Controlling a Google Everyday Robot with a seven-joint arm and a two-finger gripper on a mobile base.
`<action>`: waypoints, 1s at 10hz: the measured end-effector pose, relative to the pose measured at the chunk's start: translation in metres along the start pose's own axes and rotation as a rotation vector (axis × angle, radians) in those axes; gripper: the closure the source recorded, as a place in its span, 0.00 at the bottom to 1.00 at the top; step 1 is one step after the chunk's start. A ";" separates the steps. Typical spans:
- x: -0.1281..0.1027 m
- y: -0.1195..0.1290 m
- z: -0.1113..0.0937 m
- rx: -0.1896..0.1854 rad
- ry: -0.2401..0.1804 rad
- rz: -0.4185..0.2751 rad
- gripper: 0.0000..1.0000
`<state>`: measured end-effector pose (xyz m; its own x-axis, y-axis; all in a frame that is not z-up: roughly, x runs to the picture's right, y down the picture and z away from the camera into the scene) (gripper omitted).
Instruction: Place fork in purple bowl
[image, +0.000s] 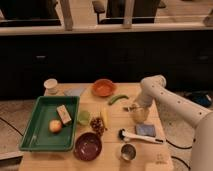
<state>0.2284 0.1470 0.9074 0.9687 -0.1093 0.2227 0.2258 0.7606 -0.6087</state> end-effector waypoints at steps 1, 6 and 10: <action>0.000 -0.001 0.001 -0.005 -0.001 -0.002 0.20; -0.002 -0.003 0.005 -0.017 -0.002 -0.013 0.46; -0.003 -0.003 0.005 -0.026 -0.004 -0.018 0.44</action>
<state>0.2240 0.1477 0.9123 0.9641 -0.1206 0.2367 0.2461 0.7416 -0.6241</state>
